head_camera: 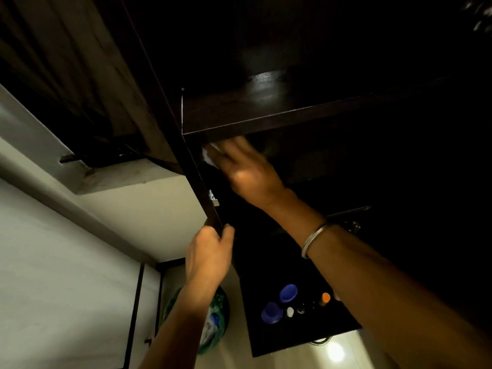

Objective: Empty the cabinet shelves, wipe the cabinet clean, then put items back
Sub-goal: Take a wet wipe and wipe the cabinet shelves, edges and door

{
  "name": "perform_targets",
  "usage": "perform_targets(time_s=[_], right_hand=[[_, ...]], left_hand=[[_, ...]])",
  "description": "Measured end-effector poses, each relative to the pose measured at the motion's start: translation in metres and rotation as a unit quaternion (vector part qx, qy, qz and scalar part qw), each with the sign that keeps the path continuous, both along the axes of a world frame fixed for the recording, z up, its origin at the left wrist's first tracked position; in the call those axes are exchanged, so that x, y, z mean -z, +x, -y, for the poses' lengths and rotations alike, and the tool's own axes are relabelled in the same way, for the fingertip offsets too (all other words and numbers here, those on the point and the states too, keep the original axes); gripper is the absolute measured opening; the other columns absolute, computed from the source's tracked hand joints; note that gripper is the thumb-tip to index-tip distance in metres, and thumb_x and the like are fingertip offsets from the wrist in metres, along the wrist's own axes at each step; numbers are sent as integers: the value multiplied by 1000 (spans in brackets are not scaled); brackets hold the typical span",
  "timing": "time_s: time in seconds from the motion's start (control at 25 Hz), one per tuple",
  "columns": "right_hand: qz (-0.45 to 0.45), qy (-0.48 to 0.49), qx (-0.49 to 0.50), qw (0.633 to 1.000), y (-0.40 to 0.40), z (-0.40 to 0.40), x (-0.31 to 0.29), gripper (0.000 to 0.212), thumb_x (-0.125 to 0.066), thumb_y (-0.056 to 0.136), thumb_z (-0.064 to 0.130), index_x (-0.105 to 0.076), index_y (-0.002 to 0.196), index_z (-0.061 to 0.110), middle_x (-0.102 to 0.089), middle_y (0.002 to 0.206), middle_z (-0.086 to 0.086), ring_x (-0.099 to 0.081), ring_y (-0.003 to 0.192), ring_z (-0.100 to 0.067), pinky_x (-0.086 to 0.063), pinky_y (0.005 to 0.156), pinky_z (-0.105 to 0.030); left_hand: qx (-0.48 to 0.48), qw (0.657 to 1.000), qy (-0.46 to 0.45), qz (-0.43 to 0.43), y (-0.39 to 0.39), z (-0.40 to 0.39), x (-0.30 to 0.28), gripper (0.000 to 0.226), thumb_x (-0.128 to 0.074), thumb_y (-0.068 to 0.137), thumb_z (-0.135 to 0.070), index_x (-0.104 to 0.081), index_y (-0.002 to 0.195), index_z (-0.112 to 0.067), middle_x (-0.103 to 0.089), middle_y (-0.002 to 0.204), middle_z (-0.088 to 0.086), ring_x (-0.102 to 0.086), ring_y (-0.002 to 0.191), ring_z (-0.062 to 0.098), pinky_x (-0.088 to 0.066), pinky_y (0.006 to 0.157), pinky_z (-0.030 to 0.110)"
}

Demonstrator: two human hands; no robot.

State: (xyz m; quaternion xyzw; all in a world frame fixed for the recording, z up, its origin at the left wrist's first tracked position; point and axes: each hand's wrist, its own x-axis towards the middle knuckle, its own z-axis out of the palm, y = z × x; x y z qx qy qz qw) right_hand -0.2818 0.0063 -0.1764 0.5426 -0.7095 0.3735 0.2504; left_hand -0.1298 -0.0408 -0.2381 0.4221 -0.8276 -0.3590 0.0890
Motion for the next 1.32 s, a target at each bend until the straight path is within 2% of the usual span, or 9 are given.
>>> perform_targets(time_s=[0.2,0.28,0.4,0.56,0.68,0.96,1.08,1.24,1.32], right_hand=[[-144,240,-49,959,-20,-21,42,45,-72,83,16,-63,127,14,-55,130,-7,-61,109,-27,-53,82,-32],[-80,419,-35,904,-11,-25,48,40,-55,96,15,-54,136,14,-51,139,-9,-53,124,-27,-47,99,-35],[-107,472,-32,874,0,-18,36,28,-45,101,13,-59,125,7,-59,129,-12,-58,116,-27,-47,94,-37],[-192,112,-59,973,-21,-10,7,12,-73,84,15,-71,92,6,-70,93,-16,-61,90,-30,-57,66,-39],[-101,-57,26,993,-34,-3,-25,19,-55,85,11,-72,91,5,-68,76,-19,-65,67,-37,-57,57,-40],[-272,257,-67,925,-40,-34,59,19,-84,60,10,-75,76,14,-69,81,-5,-65,72,-26,-48,66,-30],[-291,125,8,948,-64,-55,22,12,-76,71,7,-70,78,15,-65,78,-7,-60,71,-28,-37,66,-35],[-97,-125,226,961,-70,-62,-17,25,-70,74,3,-69,99,7,-68,91,-22,-63,82,-40,-53,74,-39],[-106,-69,166,978,-61,-52,16,27,-68,72,1,-66,96,13,-65,90,-19,-59,80,-34,-51,68,-35]], left_hand=[[-12,1000,-16,14,-2,-3,-1,44,-51,98,-44,-50,67,-13,-53,63,6,-55,65,30,-33,56,34],[-11,1000,-13,12,-2,-4,0,46,-51,98,-44,-50,65,-12,-51,60,6,-54,61,29,-32,53,33],[-17,1000,-4,17,-2,-3,-1,47,-51,98,-45,-51,65,-12,-52,60,6,-54,59,27,-32,52,33],[-10,1000,-5,12,1,-3,-2,45,-50,99,-45,-51,68,-14,-53,62,5,-53,60,22,-30,51,33],[3,1000,3,-7,2,-2,-2,44,-50,100,-43,-50,68,-13,-52,61,5,-52,58,21,-33,53,34],[-7,1000,-14,6,1,-5,-4,42,-51,98,-45,-51,68,-16,-57,64,4,-55,61,20,-32,53,32],[9,1000,1,-4,3,-4,-5,42,-51,100,-43,-49,66,-17,-54,61,3,-53,58,19,-30,50,31],[11,1000,2,-10,3,-6,-5,42,-51,101,-41,-49,67,-16,-52,60,2,-51,57,17,-30,49,31],[8,1000,1,-3,3,-6,-7,43,-51,100,-41,-48,66,-16,-52,62,3,-50,58,17,-30,49,30]])
